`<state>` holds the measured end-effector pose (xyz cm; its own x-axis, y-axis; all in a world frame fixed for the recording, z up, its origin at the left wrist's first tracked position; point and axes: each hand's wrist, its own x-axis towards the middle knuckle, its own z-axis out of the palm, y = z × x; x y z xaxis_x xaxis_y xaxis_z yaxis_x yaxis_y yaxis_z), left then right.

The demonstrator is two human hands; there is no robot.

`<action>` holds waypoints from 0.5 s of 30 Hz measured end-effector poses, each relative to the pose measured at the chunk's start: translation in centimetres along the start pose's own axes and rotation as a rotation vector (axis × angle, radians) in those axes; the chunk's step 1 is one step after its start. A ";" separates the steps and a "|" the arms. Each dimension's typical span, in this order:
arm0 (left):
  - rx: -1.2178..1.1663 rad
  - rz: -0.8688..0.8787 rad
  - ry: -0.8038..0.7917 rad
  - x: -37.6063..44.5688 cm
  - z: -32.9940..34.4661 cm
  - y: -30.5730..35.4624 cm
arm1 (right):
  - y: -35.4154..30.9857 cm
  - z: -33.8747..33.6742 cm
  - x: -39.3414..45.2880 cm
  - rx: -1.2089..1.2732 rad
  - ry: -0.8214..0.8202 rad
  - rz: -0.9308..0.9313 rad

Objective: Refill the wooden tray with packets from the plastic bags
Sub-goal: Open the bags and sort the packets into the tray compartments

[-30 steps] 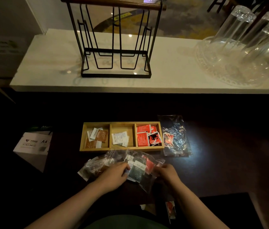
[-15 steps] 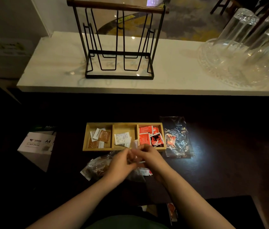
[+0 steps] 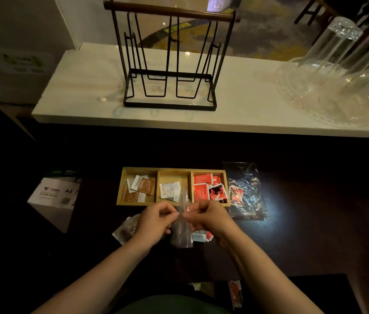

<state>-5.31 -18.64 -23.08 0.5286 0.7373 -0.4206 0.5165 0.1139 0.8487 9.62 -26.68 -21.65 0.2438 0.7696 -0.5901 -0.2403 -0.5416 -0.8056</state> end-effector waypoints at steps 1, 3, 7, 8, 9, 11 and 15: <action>0.001 -0.002 0.020 -0.1 0.0 0.1 | 0.1 0.2 0.0 0.010 0.010 -0.005; -0.037 -0.023 0.041 -0.3 -0.1 0.4 | 0.4 0.7 0.2 0.007 0.030 -0.018; -0.234 -0.127 -0.099 -0.8 -0.1 1.6 | 1.1 2.2 0.7 -0.162 0.087 -0.076; -0.235 -0.142 -0.110 -0.8 -0.1 1.8 | 1.3 2.6 0.8 -0.237 0.118 -0.096; -0.242 -0.156 -0.108 -0.9 -0.2 2.0 | 1.5 2.9 0.9 -0.295 0.144 -0.110; -0.291 -0.188 -0.105 -0.9 -0.5 2.2 | 1.6 3.0 1.0 -0.315 0.163 -0.130; -0.414 -0.265 -0.121 -0.9 -1.0 2.2 | 1.5 2.6 0.6 -0.129 0.044 -0.111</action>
<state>-5.30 -18.36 -20.55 0.5027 0.5675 -0.6521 0.3461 0.5591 0.7534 6.94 -26.12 -23.09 0.3033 0.8133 -0.4965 -0.0880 -0.4949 -0.8645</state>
